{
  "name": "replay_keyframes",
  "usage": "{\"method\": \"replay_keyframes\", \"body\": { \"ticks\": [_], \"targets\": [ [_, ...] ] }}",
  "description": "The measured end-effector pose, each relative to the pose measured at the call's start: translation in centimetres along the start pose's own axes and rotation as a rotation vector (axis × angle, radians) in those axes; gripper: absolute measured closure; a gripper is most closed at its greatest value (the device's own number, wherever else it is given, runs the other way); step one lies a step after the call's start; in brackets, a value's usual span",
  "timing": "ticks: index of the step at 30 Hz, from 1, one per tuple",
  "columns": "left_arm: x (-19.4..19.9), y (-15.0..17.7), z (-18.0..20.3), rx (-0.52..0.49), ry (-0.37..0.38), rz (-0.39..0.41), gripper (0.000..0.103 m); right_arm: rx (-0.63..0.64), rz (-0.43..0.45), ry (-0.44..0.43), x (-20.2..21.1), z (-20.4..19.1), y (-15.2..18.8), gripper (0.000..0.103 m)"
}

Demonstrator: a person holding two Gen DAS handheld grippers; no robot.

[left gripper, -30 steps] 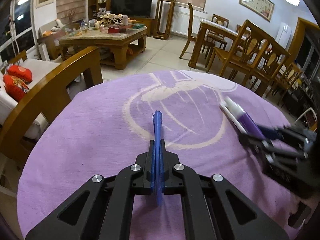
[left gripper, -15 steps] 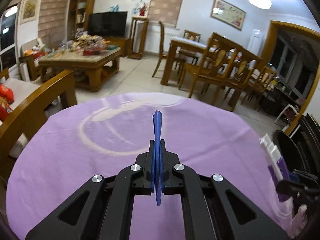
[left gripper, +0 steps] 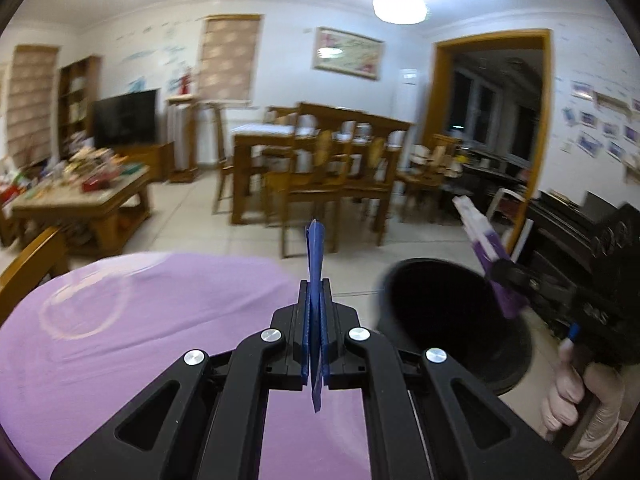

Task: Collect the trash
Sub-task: 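Carry the blue tube and purple spray bottle over the black bin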

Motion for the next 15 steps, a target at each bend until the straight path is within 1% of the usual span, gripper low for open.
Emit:
{"method": "replay_keyframes", "body": {
  "ticks": [1,3,4,5,7,11,15],
  "targets": [
    [-0.8,-0.2,2.1,-0.012,0.040,0.005,0.098,-0.007,0.032,0.027,1.4,1.5,-0.8,0.070],
    [-2.0,-0.1,5.0,-0.027,0.090,0.005,0.098,-0.018,0.072,0.069,3.3,4.1,-1.9,0.070],
    [-3.0,-0.1,7.0,-0.043,0.122,0.004,0.098,-0.023,0.091,0.092,4.2,5.4,-2.2,0.070],
    [-3.7,0.0,8.4,-0.059,0.139,-0.001,0.098,-0.033,0.115,0.121,5.4,7.0,-2.7,0.070],
    [-5.3,0.3,11.4,-0.098,0.177,-0.014,0.098,-0.054,0.136,0.155,7.3,9.8,-3.0,0.070],
    [-7.8,0.7,14.3,-0.132,0.223,-0.032,0.098,-0.092,0.156,0.210,9.5,14.3,-2.9,0.070],
    [-10.0,1.1,16.0,-0.164,0.238,-0.041,0.098,-0.120,0.162,0.247,9.9,17.5,-2.9,0.070]
  ]
}}
Point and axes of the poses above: each gripper's, at about its wrist camera, not at the fingertips, and x roughly against the way its jaws point, z to its right, y to its underside, the point moved 6 cm from there along -x, roughly the way its jaws point, and after that the axes turned 1 degree about z, right-handed, at the moved point
